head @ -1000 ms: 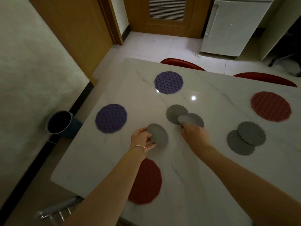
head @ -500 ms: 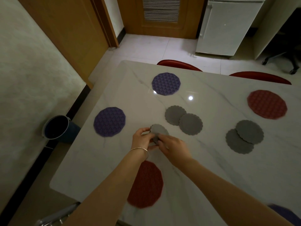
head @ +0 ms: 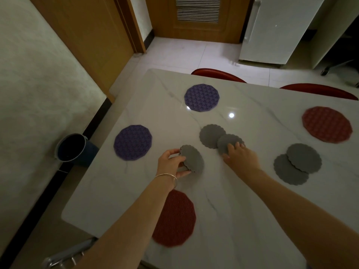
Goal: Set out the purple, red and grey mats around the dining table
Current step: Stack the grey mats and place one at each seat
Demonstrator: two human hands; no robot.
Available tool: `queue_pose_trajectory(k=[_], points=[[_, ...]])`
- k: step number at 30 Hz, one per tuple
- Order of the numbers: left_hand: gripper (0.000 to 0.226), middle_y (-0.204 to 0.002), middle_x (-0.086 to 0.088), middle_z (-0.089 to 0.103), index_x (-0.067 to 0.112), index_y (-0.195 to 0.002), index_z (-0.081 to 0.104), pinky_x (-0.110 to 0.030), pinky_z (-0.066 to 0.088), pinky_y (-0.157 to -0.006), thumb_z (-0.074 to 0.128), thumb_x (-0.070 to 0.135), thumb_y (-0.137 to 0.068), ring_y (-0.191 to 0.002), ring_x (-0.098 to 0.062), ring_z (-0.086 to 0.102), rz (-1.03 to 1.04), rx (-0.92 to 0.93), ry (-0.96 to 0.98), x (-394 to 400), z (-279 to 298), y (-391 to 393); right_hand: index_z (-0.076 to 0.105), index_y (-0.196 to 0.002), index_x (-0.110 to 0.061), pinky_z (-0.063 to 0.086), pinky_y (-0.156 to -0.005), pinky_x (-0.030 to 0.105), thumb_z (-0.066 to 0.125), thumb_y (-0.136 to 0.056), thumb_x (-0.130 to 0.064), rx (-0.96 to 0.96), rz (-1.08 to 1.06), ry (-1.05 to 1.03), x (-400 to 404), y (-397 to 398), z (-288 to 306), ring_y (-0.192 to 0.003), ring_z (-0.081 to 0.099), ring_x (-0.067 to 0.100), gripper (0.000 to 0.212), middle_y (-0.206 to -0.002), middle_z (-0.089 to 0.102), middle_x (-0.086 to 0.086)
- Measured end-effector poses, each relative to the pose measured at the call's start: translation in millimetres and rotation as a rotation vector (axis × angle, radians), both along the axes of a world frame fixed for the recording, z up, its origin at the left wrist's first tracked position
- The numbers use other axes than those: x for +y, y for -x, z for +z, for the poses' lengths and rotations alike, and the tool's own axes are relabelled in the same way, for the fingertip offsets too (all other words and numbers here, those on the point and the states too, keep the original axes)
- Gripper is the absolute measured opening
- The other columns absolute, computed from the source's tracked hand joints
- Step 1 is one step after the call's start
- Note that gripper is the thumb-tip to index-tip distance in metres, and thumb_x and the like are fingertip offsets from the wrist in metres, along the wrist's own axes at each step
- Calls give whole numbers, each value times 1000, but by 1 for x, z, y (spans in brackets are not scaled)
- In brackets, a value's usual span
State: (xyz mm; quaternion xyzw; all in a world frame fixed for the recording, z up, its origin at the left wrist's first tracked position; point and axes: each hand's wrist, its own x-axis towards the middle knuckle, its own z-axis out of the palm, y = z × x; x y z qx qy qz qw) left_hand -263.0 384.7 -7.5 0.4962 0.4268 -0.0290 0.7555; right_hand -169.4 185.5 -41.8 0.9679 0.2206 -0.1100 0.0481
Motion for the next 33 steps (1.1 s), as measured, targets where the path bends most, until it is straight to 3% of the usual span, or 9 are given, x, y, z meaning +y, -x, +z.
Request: queue_pose_trajectory(k=[3, 8, 12, 17, 21, 25, 27, 29, 33], points=[[21, -93, -16, 63, 10, -95, 61, -42, 60, -52, 60, -8, -83, -83, -29, 65, 2, 11, -14, 0, -1, 0, 56, -101, -4, 47, -56, 31, 50, -92, -6, -42, 9, -32, -2, 5, 10, -68, 60, 25, 11, -84, 64, 9], [21, -94, -14, 62, 15, -91, 62, -40, 60, -52, 61, -5, -84, -88, -30, 64, -4, 38, -48, -2, 0, -2, 53, -113, -3, 53, -50, 33, 43, -96, -11, -84, -124, -409, 20, 28, 27, -47, 55, 22, 21, -63, 63, 8], [18, -92, -15, 65, 14, -95, 62, -37, 59, -51, 59, -1, -86, -81, -28, 66, -16, 55, -78, -4, 0, -1, 65, -95, -2, 38, -36, 21, 67, -77, -3, -112, 13, -497, 49, 59, 34, -36, 52, 19, 18, -49, 59, 5], [16, -99, -17, 63, 9, -103, 60, -30, 54, -44, 62, 14, -88, -81, -27, 63, 24, 70, -22, -6, 4, -1, 65, -107, -5, 53, -61, 39, 56, -89, -15, 88, 148, -635, 64, 79, 22, -75, 67, 35, 22, -98, 71, 13], [32, -107, -18, 61, 9, -103, 57, -41, 59, -53, 63, -11, -80, -88, -31, 63, -12, 75, -65, -5, 0, 1, 60, -116, -16, 49, -80, 35, 49, -93, -24, 154, 46, -671, 56, 59, 17, -98, 62, 25, 27, -115, 66, 6], [33, -105, -12, 57, 10, -101, 58, -46, 58, -58, 60, -15, -80, -104, -39, 58, 11, 56, -33, -3, -4, 3, 30, -143, -14, 35, -105, 39, 53, -92, -25, 132, -99, -449, 47, 8, 4, -138, 25, 26, 57, -153, 25, 8], [32, -106, -12, 58, 11, -99, 59, -44, 59, -55, 60, -14, -79, -103, -38, 58, 13, 40, -9, -1, -7, 5, 20, -146, -15, 34, -107, 41, 59, -87, -37, 128, -55, -319, 45, -14, -2, -141, 16, 27, 74, -156, 13, 8], [32, -106, -12, 59, 12, -98, 59, -40, 59, -51, 61, -14, -79, -100, -35, 60, 26, 32, 4, 1, -10, 7, 23, -144, -14, 35, -107, 42, 62, -82, -49, 122, -15, -253, 44, -30, -8, -140, 20, 28, 81, -155, 15, 9], [31, -105, -12, 61, 11, -99, 60, -37, 58, -49, 61, -13, -78, -94, -30, 62, 46, 34, 6, 2, -14, 8, 50, -121, -8, 46, -92, 42, 55, -88, -43, 17, 61, -161, 46, -39, -12, -120, 45, 32, 49, -135, 45, 17]])
